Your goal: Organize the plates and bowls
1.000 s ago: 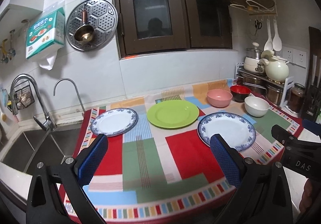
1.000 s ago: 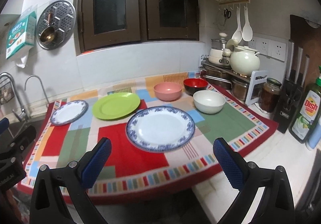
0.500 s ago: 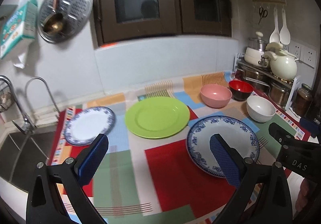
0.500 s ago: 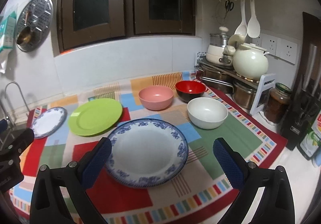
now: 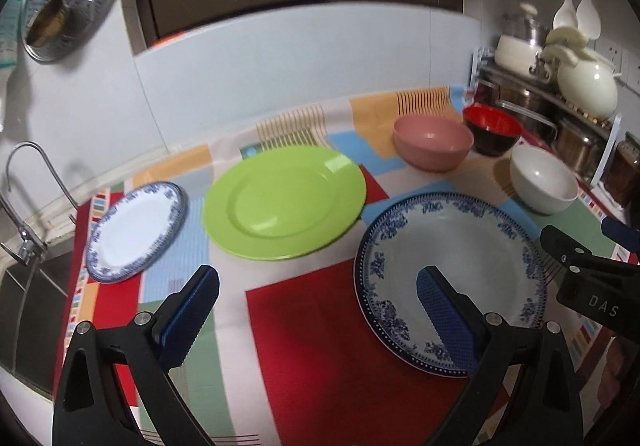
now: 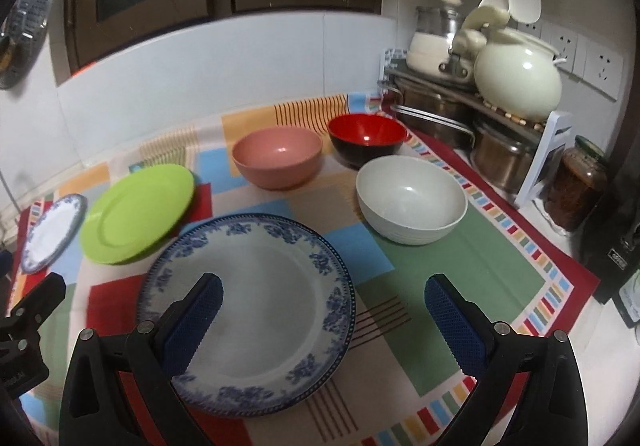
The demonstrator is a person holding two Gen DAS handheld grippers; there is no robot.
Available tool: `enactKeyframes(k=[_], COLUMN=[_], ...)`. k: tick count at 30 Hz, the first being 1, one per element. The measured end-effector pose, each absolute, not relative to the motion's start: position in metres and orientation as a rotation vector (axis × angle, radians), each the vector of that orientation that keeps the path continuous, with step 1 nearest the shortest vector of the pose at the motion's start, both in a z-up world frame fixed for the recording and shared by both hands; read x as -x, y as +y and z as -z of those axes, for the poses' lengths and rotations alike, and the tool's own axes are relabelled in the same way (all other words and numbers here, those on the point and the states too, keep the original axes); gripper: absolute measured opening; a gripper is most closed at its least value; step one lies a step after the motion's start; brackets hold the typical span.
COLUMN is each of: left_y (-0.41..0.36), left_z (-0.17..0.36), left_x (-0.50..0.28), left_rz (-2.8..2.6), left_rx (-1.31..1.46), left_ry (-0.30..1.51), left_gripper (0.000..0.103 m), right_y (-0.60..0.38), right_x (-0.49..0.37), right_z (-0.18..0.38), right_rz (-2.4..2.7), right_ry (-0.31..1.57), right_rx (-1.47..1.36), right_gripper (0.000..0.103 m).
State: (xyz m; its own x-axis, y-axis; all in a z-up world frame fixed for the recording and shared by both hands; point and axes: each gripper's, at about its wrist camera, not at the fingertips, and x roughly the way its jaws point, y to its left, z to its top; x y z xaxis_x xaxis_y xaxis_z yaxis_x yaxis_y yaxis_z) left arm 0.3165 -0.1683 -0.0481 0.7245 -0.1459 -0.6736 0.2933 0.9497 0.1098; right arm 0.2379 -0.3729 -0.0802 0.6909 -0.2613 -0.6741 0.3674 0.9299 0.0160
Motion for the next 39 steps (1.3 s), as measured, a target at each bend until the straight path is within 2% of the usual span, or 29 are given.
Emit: enactKeyframes(k=[7, 16, 20, 25, 28, 39], left_y=[-0.190, -0.205, -0.210, -0.214, -0.216, -0.219], left_z=[0.077, 0.104, 0.113, 0.122, 0.126, 0.133], left_x=[-0.338, -0.365, -0.374, -0.381, -0.384, -0.389], left_rz=[0.266, 0.289, 0.289, 0.296, 0.302, 0.329], left_rx=[-0.250, -0.218, -0.212, -0.206, -0.201, -0.183], left_ry=[0.810, 0.927, 0.960, 0.998, 1.016, 1.058], left_gripper=[0.097, 0.088, 0.080, 0.078, 0.073, 0.054], right_y=[-0.389, -0.406, -0.412, -0.417, -0.420, -0.419], right_x=[-0.257, -0.277, -0.284, -0.292, -0.295, -0.300], right_z=[0.107, 0.133, 0.142, 0.151, 0.155, 0.161], right_rz=[0.347, 0.328, 0.315, 0.310, 0.309, 0.291], right_ry=[0.805, 0.890, 0.922, 0.959, 0.976, 1.004], right_rx=[-0.157, -0.207, -0.247, -0.262, -0.276, -0.271], right_gripper=[0.101, 0.085, 0.079, 0.073, 0.073, 0.056])
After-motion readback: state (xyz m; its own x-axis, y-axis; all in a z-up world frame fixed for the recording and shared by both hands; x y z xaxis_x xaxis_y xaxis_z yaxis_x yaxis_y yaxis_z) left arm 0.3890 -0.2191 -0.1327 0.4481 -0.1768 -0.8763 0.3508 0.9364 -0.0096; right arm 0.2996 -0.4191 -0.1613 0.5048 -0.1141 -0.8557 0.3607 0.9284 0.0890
